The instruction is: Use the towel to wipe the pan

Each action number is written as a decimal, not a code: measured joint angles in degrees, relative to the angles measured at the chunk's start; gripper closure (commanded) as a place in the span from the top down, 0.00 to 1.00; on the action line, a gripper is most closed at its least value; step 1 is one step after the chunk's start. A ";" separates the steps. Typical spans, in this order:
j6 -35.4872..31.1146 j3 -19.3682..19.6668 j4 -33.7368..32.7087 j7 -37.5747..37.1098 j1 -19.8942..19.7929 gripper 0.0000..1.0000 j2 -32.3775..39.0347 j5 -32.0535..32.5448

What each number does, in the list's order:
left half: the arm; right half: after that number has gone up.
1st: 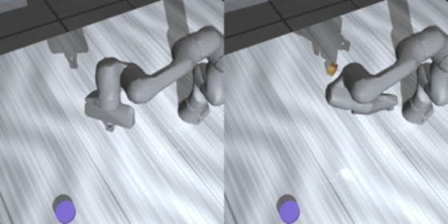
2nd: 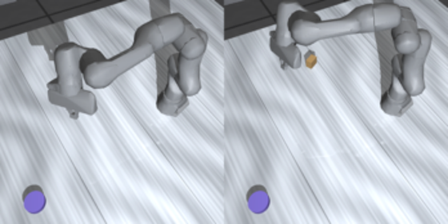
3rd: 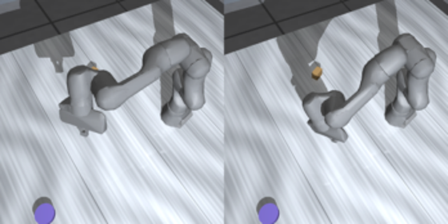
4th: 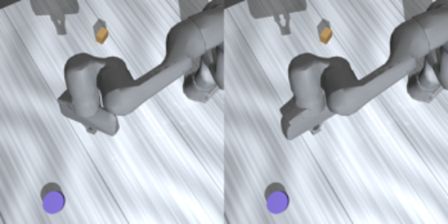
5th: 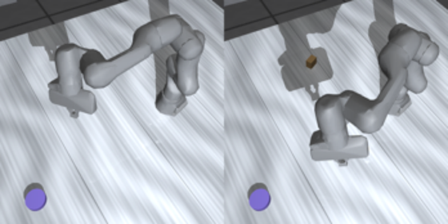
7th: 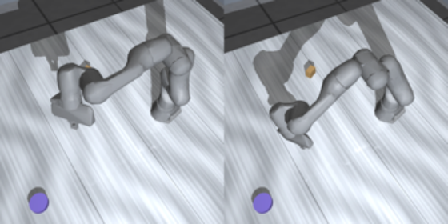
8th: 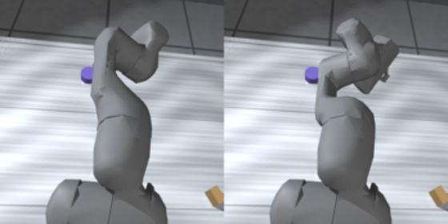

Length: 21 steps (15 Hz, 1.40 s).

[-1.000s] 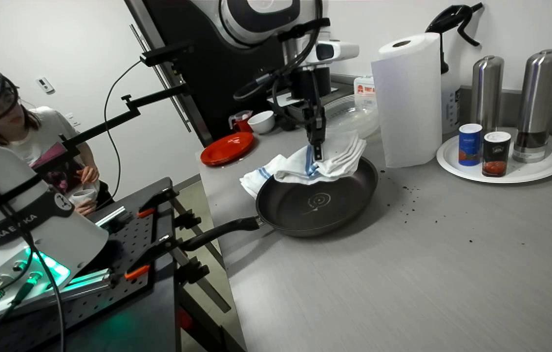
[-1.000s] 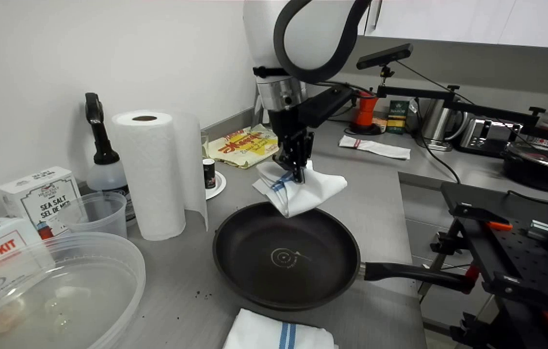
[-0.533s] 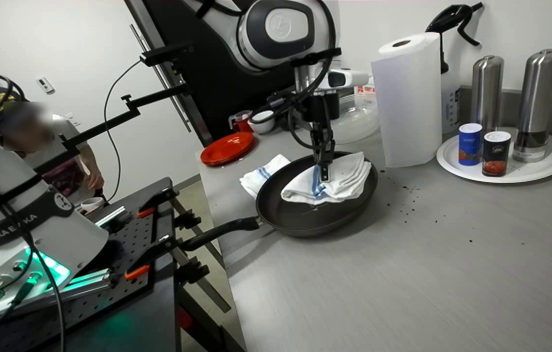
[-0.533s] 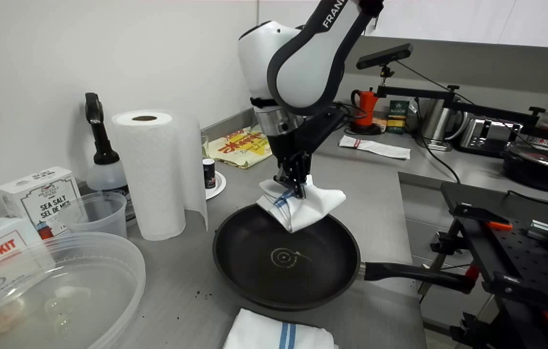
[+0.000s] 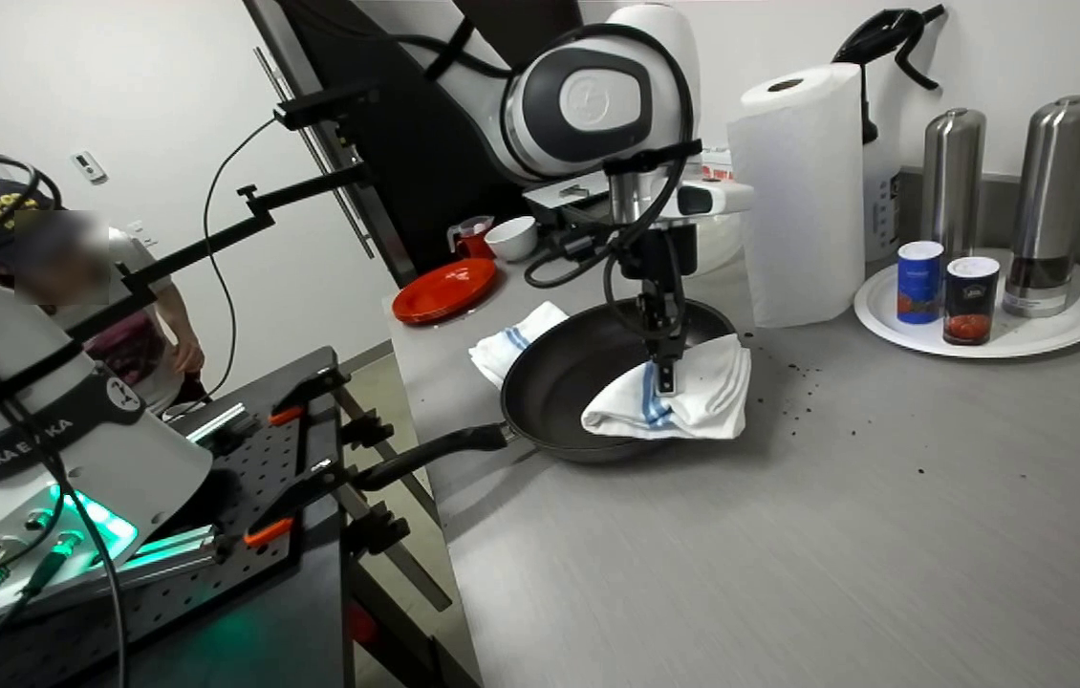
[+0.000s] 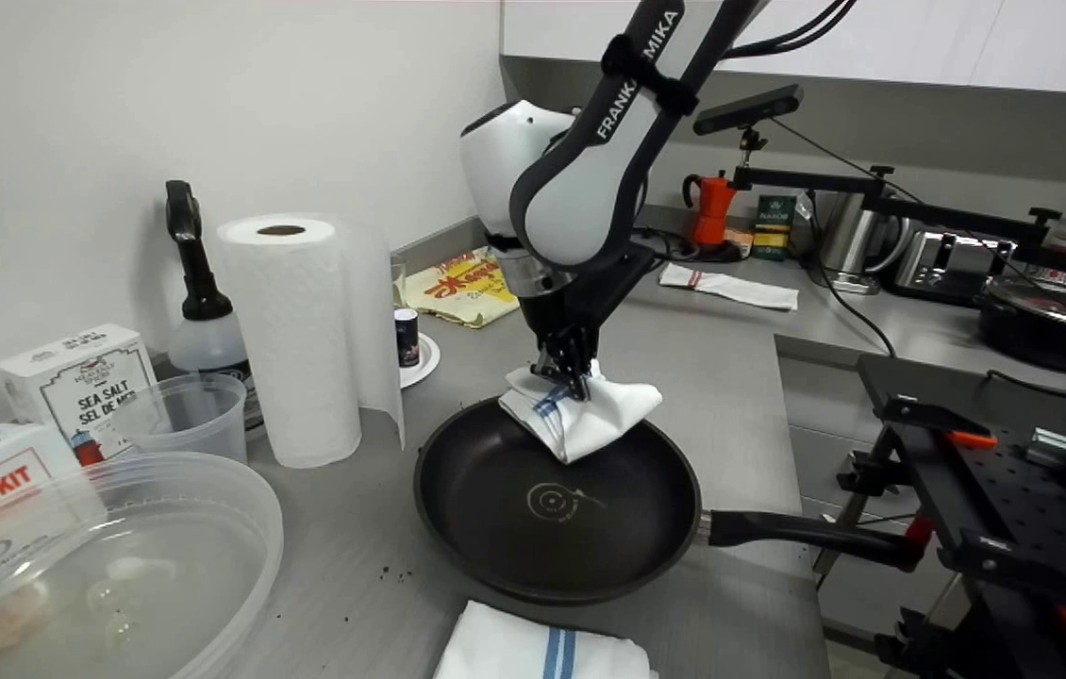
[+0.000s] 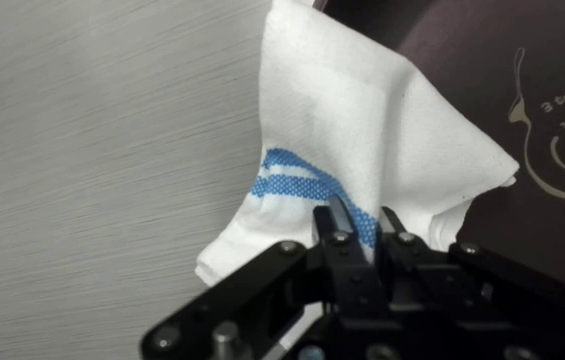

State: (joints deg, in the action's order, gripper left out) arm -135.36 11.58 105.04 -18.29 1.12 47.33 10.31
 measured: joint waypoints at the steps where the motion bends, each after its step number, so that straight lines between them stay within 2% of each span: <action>1: 0.00 0.40 -0.70 0.00 -0.01 0.03 0.72 0.00; 5: 0.10 1.40 -2.46 0.00 -0.01 0.03 2.66 0.00; 21: 0.73 0.47 -2.69 -0.11 0.28 0.03 3.66 -0.16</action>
State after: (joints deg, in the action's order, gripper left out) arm -134.63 12.05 102.35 -18.41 1.40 50.99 10.15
